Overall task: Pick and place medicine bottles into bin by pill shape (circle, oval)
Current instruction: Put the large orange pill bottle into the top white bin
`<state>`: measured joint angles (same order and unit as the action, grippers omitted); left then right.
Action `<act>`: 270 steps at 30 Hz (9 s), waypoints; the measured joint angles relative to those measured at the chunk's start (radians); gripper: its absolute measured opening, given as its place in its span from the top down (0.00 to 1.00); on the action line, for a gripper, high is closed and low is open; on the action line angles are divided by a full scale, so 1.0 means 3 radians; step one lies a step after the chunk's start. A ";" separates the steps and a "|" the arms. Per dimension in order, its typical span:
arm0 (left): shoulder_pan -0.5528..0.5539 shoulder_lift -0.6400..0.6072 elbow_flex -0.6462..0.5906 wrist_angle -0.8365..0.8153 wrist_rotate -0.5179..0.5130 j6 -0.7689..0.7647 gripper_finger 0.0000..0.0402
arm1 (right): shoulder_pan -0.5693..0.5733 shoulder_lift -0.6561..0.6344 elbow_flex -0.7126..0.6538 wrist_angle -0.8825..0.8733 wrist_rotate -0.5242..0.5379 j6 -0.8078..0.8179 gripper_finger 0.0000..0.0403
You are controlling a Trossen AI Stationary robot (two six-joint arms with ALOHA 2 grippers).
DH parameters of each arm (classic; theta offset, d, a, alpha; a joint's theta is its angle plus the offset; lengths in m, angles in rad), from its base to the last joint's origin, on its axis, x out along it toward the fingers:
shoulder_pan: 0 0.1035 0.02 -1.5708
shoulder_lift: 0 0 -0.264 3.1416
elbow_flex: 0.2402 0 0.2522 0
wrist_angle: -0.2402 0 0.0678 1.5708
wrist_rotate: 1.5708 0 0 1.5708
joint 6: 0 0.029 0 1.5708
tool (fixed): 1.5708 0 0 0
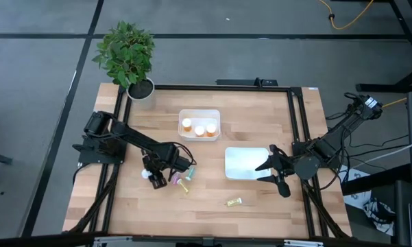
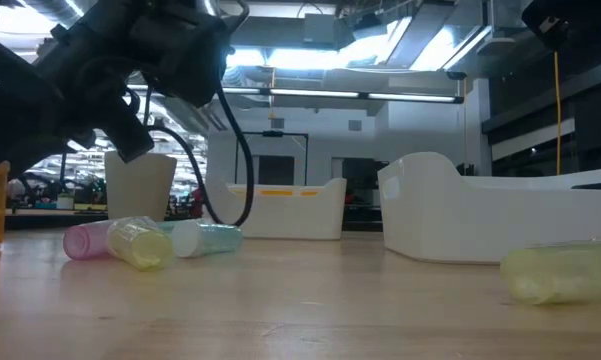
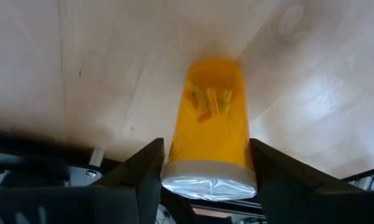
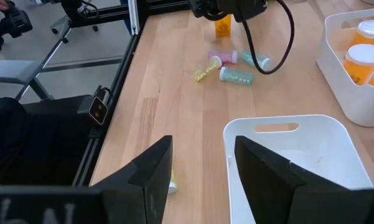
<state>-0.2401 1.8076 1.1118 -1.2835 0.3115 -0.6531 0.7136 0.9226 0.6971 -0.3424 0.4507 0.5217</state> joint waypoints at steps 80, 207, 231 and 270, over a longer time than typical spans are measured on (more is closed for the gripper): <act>-0.1979 -0.1715 -0.0875 0.0612 -0.1356 -0.2539 0.35 | -0.0128 0.0177 0.0000 0.0374 0.0001 -0.0017 0.56; -0.0966 -0.1516 -0.1164 0.1315 -0.1476 -0.1389 0.37 | -0.0128 0.0175 0.0000 0.0276 -0.0032 -0.0010 0.56; -0.0966 -0.1518 -0.1161 0.1317 -0.1456 -0.1392 0.49 | -0.0127 0.0175 0.0000 0.0247 -0.0032 -0.0010 0.56; 0.0609 -0.1447 0.0156 0.1013 -0.1438 -0.0067 0.51 | -0.0127 0.0175 0.0000 0.0221 -0.0158 0.0053 0.56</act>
<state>-0.0575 1.3735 1.1587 -0.9795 -0.1199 -0.6733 0.6754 0.9752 0.6971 -0.2759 0.4033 0.5375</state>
